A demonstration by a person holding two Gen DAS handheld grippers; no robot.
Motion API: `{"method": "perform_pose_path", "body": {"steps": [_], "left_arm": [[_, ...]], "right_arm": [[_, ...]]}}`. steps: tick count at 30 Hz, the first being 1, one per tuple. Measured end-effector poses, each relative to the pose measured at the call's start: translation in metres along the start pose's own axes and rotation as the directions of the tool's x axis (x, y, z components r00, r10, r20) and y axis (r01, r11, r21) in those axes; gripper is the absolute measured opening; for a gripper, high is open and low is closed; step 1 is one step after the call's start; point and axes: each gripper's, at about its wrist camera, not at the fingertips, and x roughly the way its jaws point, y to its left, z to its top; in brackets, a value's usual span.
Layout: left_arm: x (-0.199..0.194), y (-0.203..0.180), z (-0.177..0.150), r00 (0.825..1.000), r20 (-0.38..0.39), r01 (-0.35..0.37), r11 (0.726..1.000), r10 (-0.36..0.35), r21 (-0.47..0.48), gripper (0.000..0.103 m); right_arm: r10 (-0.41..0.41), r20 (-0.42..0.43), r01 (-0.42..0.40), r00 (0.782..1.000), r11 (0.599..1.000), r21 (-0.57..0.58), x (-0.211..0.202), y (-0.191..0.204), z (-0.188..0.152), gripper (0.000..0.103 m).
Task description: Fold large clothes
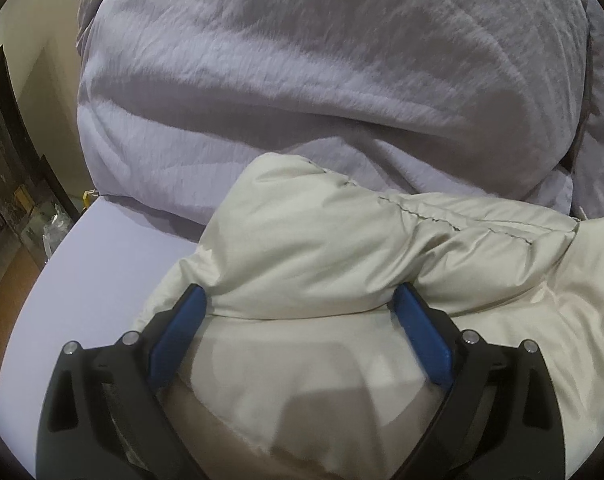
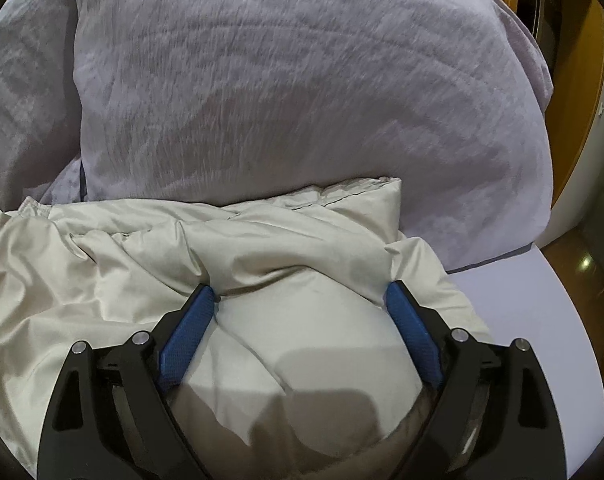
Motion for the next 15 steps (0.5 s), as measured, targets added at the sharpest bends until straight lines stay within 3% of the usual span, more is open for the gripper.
{"method": "perform_pose_path", "body": {"steps": [10,15], "left_arm": [[0.021,0.010,-0.007,1.000,-0.016,-0.002,1.000,0.002,-0.018,0.099],[0.032,0.011,-0.006,1.000,-0.026,-0.003,1.000,0.003,-0.022,0.100]], "right_arm": [[-0.008,-0.022,0.008,1.000,1.000,-0.017,0.030,0.009,-0.005,0.093],[0.025,-0.042,-0.027,0.999,0.999,-0.035,0.045,0.015,-0.005,0.095]]}}
